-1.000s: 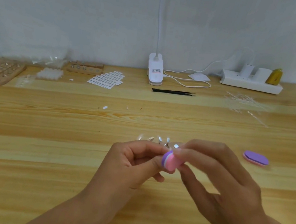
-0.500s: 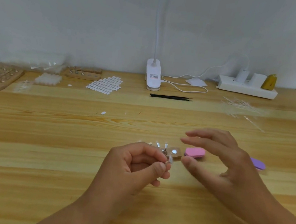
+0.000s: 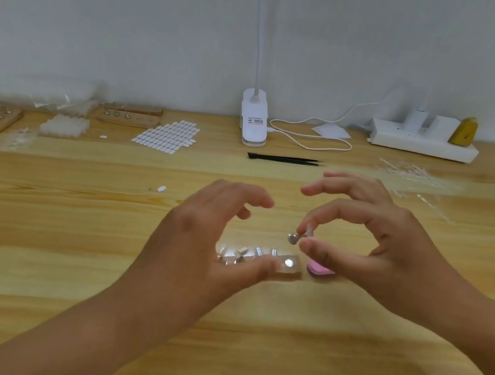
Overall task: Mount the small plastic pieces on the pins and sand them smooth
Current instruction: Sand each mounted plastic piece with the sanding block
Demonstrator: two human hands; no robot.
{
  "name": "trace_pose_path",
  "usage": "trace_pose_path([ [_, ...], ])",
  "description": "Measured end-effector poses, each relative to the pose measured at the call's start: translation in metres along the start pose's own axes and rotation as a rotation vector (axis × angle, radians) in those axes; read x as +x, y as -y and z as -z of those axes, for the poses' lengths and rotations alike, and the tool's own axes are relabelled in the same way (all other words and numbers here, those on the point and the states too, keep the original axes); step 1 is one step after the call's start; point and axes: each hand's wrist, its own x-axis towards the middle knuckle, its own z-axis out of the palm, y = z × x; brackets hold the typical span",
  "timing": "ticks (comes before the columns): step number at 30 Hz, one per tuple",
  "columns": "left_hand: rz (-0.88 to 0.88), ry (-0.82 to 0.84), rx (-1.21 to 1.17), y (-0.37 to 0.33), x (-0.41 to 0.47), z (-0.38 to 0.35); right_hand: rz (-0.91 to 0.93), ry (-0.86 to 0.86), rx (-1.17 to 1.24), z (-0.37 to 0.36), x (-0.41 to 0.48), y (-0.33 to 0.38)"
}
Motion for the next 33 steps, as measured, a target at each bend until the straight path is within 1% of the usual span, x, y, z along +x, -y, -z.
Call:
trace_pose_path([
  [1,-0.028,0.038,0.191,0.008,0.0,0.005,-0.027,0.027,-0.007,0.001,0.001,-0.007],
  [2,-0.009,0.104,0.298,0.016,0.0,0.009,-0.046,0.058,-0.019,0.0,0.002,-0.014],
  [4,0.078,0.23,0.362,0.03,-0.002,0.015,-0.053,0.127,-0.049,-0.005,0.003,-0.026],
  [6,0.102,0.304,0.369,0.04,-0.003,0.016,-0.038,0.186,-0.096,-0.014,0.005,-0.035],
  [8,0.083,0.331,0.342,0.045,0.0,0.015,-0.032,0.197,-0.115,-0.018,0.007,-0.041],
  [10,0.066,0.322,0.308,0.046,0.0,0.013,-0.023,0.208,-0.128,-0.018,0.007,-0.045],
  [14,0.022,0.286,0.249,0.047,0.01,0.012,-0.012,0.244,-0.258,-0.015,0.004,-0.049],
  [15,0.005,0.269,0.231,0.046,0.015,0.012,-0.009,0.233,-0.265,-0.014,0.005,-0.048],
  [17,-0.046,0.229,0.215,0.042,0.031,0.01,0.017,0.155,-0.284,-0.002,0.007,-0.047],
  [20,-0.099,0.16,0.185,0.03,0.073,-0.008,-0.042,-0.049,-0.276,0.038,0.006,-0.057],
  [21,-0.109,0.145,0.165,0.022,0.091,-0.021,-0.099,-0.123,-0.286,0.057,0.003,-0.065],
  [23,-0.133,0.161,0.081,0.002,0.128,-0.055,-0.291,-0.272,-0.315,0.095,-0.012,-0.088],
  [25,-0.191,0.226,0.032,-0.021,0.16,-0.099,-0.547,-0.439,-0.317,0.136,-0.034,-0.119],
  [26,-0.237,0.265,0.044,-0.032,0.173,-0.123,-0.665,-0.539,-0.285,0.156,-0.044,-0.135],
  [28,-0.331,0.354,0.078,-0.056,0.192,-0.172,-0.851,-0.707,-0.246,0.191,-0.058,-0.167],
  [30,-0.404,0.453,0.119,-0.078,0.206,-0.22,-1.027,-0.793,-0.352,0.217,-0.06,-0.2],
  [32,-0.449,0.521,0.178,-0.097,0.215,-0.26,-1.197,-0.842,-0.457,0.233,-0.052,-0.23],
  [33,-0.475,0.542,0.21,-0.105,0.218,-0.278,-1.245,-0.87,-0.493,0.239,-0.047,-0.243],
])
